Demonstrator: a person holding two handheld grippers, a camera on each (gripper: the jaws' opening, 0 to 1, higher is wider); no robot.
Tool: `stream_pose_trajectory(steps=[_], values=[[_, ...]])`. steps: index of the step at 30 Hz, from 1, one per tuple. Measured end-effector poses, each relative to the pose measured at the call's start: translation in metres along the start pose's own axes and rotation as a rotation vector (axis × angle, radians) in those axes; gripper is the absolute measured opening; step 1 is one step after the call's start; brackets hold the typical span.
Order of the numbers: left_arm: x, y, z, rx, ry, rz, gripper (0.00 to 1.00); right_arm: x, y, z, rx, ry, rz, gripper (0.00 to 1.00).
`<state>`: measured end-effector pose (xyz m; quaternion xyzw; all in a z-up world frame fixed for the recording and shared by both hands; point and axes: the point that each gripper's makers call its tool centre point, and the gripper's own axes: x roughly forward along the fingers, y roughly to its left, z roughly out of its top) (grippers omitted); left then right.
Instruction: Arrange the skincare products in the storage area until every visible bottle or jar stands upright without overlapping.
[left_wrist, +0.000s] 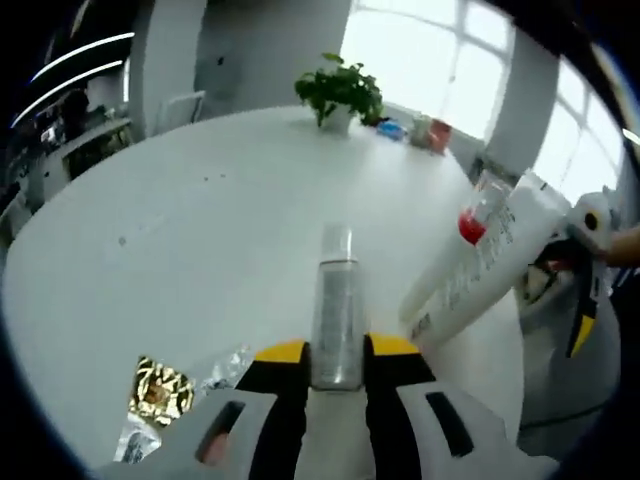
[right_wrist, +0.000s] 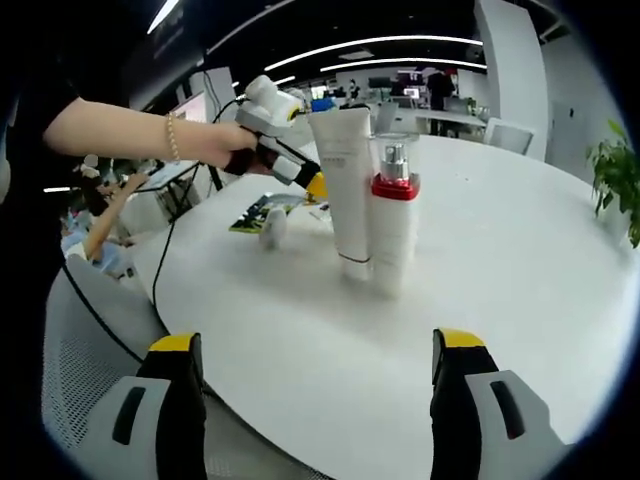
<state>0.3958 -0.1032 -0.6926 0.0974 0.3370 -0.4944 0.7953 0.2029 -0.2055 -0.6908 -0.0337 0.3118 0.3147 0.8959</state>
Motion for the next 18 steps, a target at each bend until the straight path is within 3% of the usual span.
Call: stream_pose_trajectory(steps=[4,7,11,18], values=[[-0.014,-0.004,0.005,-0.017,-0.026,0.014,0.24,0.001,0.001,0.000,-0.010,0.002,0.006,0.94],[-0.022,0.002,0.009,-0.070,-0.082,0.009,0.24,0.002,0.004,-0.001,-0.031,0.013,0.016,0.94],[-0.038,-0.004,0.019,-0.143,-0.158,0.002,0.24,0.003,0.004,-0.002,-0.044,0.015,0.022,0.93],[-0.060,-0.012,0.025,-0.218,-0.244,-0.006,0.24,0.002,0.009,0.003,-0.002,-0.013,0.055,0.93]])
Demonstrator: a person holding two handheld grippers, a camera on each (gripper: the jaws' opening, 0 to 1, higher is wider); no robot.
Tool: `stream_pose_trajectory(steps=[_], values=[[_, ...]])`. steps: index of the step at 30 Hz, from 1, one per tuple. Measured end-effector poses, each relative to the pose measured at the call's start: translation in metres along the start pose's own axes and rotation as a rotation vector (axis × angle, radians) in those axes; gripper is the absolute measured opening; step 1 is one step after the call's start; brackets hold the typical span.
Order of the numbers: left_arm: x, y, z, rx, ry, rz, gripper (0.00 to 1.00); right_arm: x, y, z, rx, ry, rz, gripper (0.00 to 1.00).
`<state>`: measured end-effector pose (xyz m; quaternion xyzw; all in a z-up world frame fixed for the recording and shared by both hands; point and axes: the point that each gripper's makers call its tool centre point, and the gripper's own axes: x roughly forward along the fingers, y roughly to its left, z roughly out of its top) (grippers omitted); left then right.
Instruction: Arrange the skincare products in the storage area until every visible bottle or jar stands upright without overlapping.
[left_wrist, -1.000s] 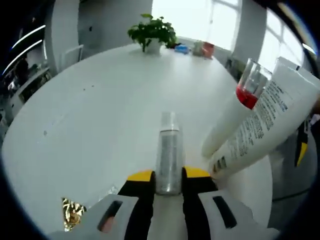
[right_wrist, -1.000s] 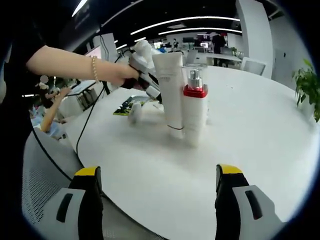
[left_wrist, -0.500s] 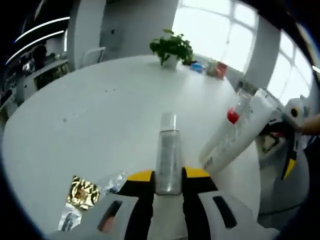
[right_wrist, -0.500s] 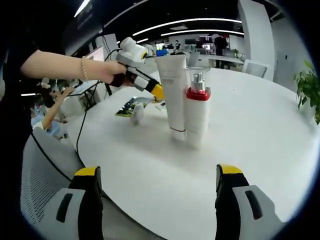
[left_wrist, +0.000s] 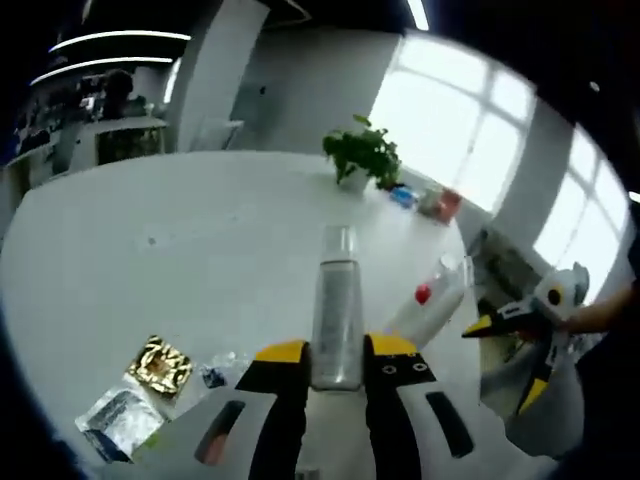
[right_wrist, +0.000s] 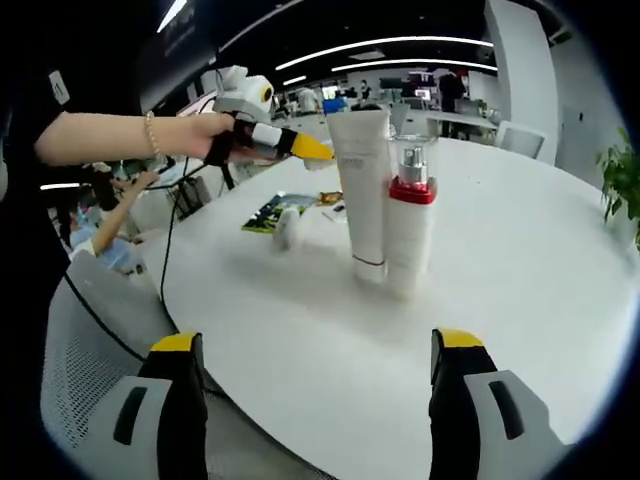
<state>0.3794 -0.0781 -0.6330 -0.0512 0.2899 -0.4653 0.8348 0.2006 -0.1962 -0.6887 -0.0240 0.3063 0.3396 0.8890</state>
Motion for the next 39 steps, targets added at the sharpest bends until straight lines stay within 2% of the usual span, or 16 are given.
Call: stream_pose_trajectory(steps=[7,12,15,19,23,26,31,35,39], values=[[-0.021,-0.009,0.004,-0.044,-0.065,-0.013,0.24,0.000,0.007,0.004,0.018,-0.015,0.028,0.91],[-0.035,-0.024,0.006,-0.032,-0.089,-0.014,0.24,0.001,0.015,0.009,0.024,-0.030,0.066,0.90],[-0.040,-0.028,0.007,-0.028,-0.101,-0.022,0.24,0.000,0.020,0.020,0.073,-0.073,0.086,0.90],[-0.050,-0.038,0.006,-0.026,-0.116,-0.023,0.24,0.003,0.022,0.026,0.077,-0.092,0.096,0.90],[-0.057,-0.045,0.005,-0.014,-0.122,-0.027,0.24,0.002,0.027,0.038,0.092,-0.124,0.122,0.90],[-0.065,-0.053,0.008,-0.033,-0.159,-0.046,0.24,-0.001,0.032,0.048,0.110,-0.149,0.142,0.89],[-0.077,-0.068,0.012,-0.038,-0.193,-0.061,0.24,-0.013,0.049,0.099,0.280,-0.342,0.250,0.89],[-0.087,-0.079,0.014,-0.034,-0.218,-0.080,0.24,-0.022,0.056,0.127,0.344,-0.421,0.306,0.87],[-0.094,-0.090,0.016,-0.036,-0.237,-0.100,0.24,-0.025,0.056,0.141,0.364,-0.451,0.324,0.86]])
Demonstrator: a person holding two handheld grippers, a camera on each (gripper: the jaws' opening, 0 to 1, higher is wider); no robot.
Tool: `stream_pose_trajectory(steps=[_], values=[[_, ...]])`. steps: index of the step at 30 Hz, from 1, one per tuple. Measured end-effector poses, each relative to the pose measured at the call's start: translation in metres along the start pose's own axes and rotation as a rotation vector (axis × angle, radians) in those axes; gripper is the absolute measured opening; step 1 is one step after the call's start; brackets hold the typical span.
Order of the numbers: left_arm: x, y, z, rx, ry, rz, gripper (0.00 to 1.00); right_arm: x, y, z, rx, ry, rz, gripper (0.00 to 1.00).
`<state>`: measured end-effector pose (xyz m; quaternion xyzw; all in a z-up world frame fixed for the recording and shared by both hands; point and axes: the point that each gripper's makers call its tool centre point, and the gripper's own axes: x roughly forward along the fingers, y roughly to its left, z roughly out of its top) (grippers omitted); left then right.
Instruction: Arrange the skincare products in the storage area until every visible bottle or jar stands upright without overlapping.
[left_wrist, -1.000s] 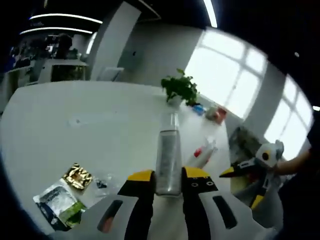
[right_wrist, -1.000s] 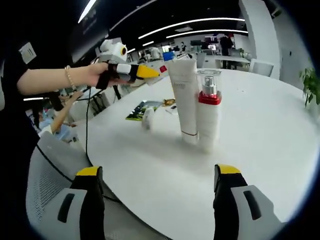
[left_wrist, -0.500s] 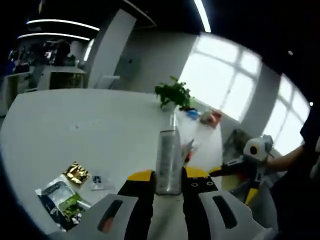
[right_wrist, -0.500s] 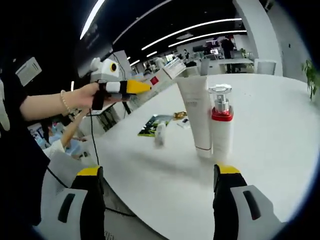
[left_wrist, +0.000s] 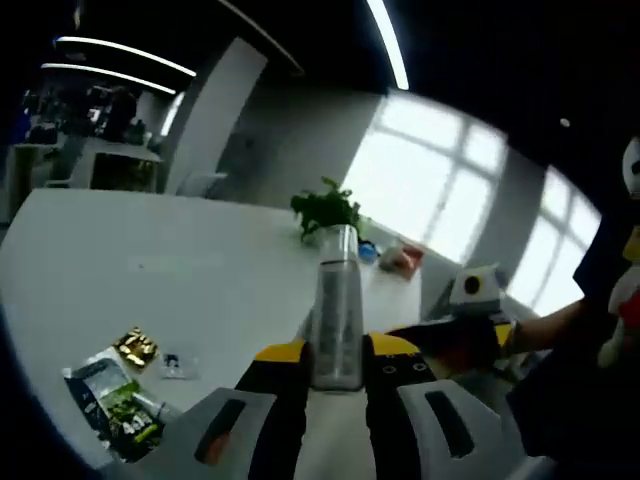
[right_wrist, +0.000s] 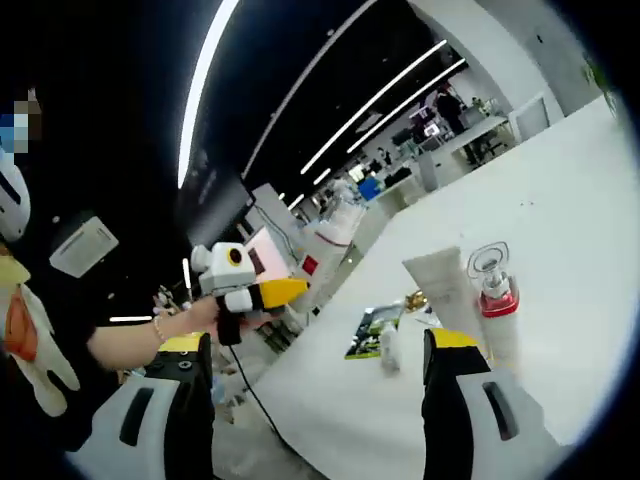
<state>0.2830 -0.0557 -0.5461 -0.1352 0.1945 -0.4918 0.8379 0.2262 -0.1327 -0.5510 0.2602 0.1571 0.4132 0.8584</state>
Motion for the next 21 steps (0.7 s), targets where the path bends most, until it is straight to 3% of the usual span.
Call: stream_pose_trajectory(steps=[8,14,21], values=[[-0.008,-0.025,0.009,-0.036,-0.047,-0.051,0.24,0.014,0.022,0.021,0.080,-0.069,0.090,0.80],[-0.012,-0.048,0.020,-0.165,-0.150,-0.115,0.24,0.027,0.040,0.034,0.144,-0.119,0.165,0.70],[-0.018,-0.063,0.013,-0.200,-0.171,-0.139,0.24,0.032,0.050,0.045,0.161,-0.140,0.203,0.63]])
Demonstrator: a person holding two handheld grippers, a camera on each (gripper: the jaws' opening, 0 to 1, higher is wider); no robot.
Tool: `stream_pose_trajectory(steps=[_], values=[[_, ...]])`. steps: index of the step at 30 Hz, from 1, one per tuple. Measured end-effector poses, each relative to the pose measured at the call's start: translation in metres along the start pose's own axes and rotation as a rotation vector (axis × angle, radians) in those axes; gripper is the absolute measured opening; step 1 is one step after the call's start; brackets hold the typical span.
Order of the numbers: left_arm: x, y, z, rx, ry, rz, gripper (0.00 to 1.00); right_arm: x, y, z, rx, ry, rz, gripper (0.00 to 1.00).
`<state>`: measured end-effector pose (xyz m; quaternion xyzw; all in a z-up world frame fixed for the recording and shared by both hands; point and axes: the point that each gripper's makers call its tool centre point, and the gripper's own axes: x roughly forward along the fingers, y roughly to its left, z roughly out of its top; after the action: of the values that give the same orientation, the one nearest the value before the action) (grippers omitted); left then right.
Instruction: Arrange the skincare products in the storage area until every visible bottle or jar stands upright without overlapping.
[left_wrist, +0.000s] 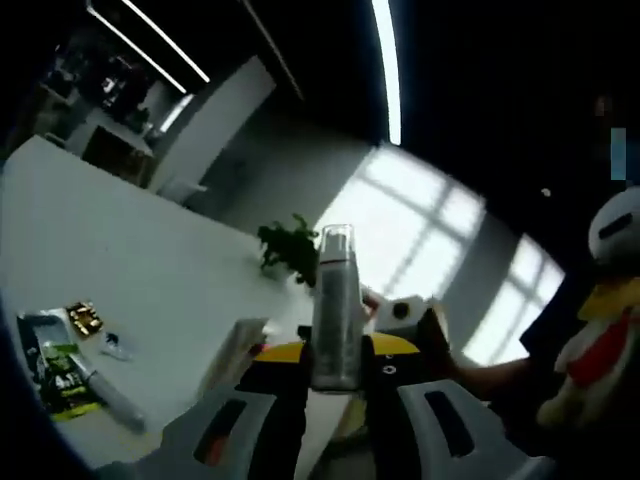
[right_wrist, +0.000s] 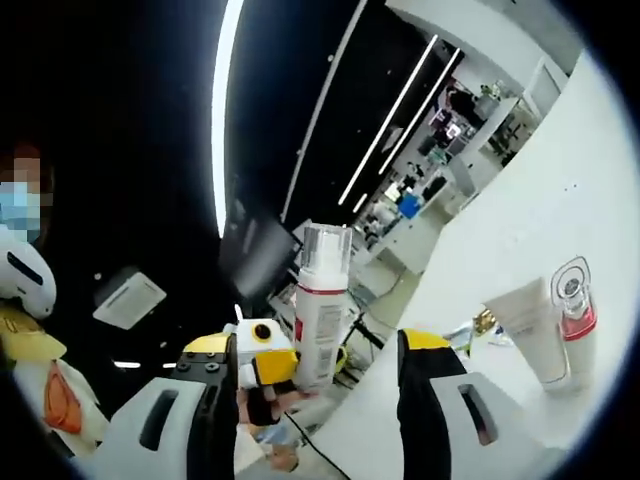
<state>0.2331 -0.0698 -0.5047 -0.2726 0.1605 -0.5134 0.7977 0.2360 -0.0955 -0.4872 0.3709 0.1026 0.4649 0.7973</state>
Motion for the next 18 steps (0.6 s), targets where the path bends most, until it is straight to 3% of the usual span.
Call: stream_pose_trajectory(steps=[14,18], values=[[-0.003,-0.020,-0.011,-0.033,-0.009,-0.059,0.24,0.005,0.008,0.003,-0.004,0.024,0.067,0.38],[-0.003,-0.022,-0.014,-0.035,-0.004,-0.066,0.24,0.005,0.017,0.004,-0.003,0.023,0.122,0.23]])
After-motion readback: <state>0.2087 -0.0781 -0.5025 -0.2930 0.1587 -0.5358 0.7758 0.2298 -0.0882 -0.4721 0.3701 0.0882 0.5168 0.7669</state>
